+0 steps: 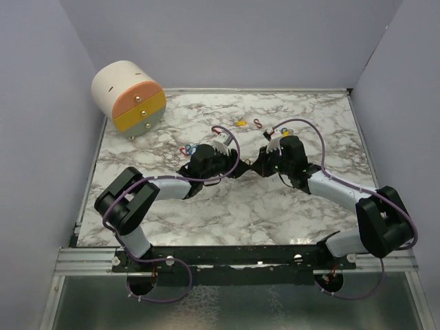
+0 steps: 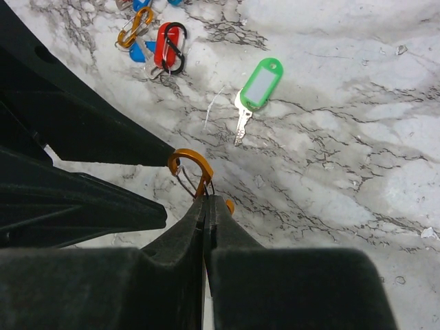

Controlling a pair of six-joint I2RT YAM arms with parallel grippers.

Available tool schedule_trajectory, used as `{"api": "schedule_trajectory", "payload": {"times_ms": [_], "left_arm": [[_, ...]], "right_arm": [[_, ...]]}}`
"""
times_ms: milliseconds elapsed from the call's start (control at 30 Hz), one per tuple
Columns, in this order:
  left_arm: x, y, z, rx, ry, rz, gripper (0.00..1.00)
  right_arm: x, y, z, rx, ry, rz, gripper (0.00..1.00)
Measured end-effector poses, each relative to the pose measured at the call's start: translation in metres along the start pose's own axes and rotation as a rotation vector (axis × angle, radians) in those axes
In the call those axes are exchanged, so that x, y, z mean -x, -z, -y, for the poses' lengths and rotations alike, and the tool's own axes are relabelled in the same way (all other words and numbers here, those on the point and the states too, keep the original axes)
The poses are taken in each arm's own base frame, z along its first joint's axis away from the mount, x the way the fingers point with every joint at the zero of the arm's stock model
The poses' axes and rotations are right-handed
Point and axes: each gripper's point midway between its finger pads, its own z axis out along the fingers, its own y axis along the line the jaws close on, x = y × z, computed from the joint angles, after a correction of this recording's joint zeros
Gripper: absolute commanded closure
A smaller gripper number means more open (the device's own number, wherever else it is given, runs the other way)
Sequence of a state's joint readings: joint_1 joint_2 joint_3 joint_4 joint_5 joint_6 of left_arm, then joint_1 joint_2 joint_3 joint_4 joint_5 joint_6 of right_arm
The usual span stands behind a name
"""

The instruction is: Put the keys on the keyring

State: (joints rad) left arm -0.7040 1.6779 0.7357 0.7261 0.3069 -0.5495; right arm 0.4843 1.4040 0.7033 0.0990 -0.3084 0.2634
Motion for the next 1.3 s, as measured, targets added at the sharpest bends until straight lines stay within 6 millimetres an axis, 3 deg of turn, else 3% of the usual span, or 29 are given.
{"api": "schedule_trajectory", "payload": {"times_ms": [200, 500, 667, 733, 1000, 1300], "left_arm": [[0.003, -0.001, 0.001, -0.009, 0.000, 0.014, 0.61], [0.004, -0.002, 0.003, -0.015, 0.007, 0.020, 0.75], [0.005, -0.003, 0.001, -0.016, 0.009, 0.029, 1.00], [0.004, -0.005, -0.002, -0.014, 0.014, 0.029, 1.00], [0.006, -0.003, -0.004, -0.020, 0.024, 0.056, 1.00], [0.000, 0.007, -0.030, 0.045, 0.082, 0.056, 1.00]], "right_arm": [[0.001, 0.001, -0.005, 0.013, 0.011, 0.003, 0.99], [0.001, 0.002, -0.011, 0.035, 0.021, 0.004, 0.99], [0.001, 0.002, -0.012, 0.039, 0.028, 0.002, 0.99], [0.000, 0.002, -0.011, 0.037, 0.031, 0.000, 0.99], [0.002, 0.009, -0.013, 0.028, 0.045, 0.019, 0.75], [0.026, 0.032, -0.015, -0.013, 0.076, 0.123, 0.64]]}}
